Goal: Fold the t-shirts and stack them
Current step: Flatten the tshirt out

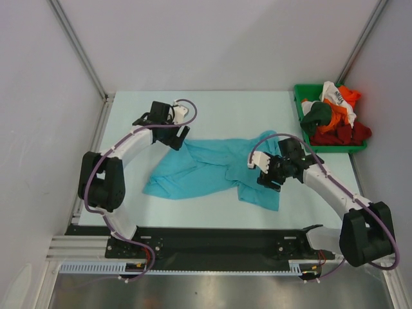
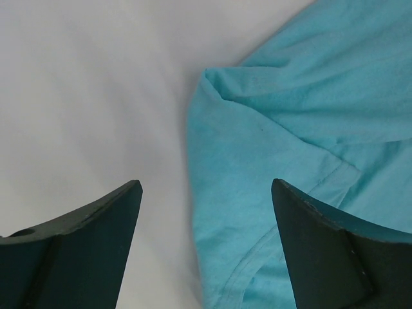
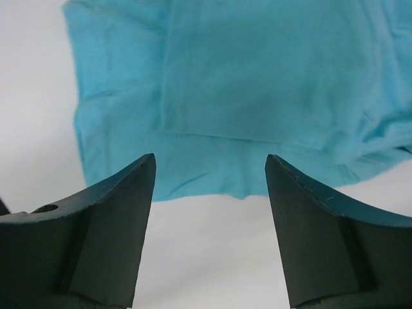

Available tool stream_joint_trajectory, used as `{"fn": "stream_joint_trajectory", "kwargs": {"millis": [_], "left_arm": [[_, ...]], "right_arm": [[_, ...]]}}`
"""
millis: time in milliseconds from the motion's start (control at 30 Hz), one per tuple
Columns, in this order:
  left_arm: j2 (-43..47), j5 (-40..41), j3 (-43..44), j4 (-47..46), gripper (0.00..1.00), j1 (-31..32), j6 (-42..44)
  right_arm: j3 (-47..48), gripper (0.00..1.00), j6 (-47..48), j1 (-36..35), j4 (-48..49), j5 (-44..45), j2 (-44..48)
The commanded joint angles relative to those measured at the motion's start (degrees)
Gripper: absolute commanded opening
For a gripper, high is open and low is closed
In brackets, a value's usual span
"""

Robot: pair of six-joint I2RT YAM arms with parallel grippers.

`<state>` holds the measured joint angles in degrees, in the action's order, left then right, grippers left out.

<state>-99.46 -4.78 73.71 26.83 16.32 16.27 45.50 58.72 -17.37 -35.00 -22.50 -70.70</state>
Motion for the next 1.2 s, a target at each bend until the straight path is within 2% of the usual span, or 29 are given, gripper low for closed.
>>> {"fn": "stream_joint_trajectory", "kwargs": {"millis": [0,133,267,367,1067,1133,1167], "left_arm": [[0.4,-0.8,0.9,-0.6,0.88,-0.1,-1.3],[1.5,-0.1,-0.8,-1.1,0.87,-0.1,-1.1],[2.9,0.1,-2.2,-1.5,0.88,-0.1,-1.2],[3.3,-0.1,-2.6,-1.7,0.88,-0.1,-1.6],[3.8,0.4,-2.6,-2.0,0.88,-0.1,-1.9],[3.9,0.6,-2.4,-2.0,0.87,-0.1,-2.0],[3.8,0.6,-2.3,-2.0,0.88,-0.1,-2.0]], "right_arm": [[1.9,0.73,4.7,-1.7,-5.4,-4.7,0.0],[-0.9,0.68,6.1,-4.0,-4.1,-4.7,0.9],[-1.2,0.54,5.1,-4.6,-3.0,-4.0,-1.3],[-0.8,0.5,4.3,-4.5,-2.6,-3.3,-4.0],[-1.9,0.51,1.5,-6.0,3.4,0.5,-11.5],[-2.2,0.49,1.0,-6.0,4.0,1.0,-11.3],[-2.1,0.44,1.0,-6.0,4.4,1.1,-11.2]]}}
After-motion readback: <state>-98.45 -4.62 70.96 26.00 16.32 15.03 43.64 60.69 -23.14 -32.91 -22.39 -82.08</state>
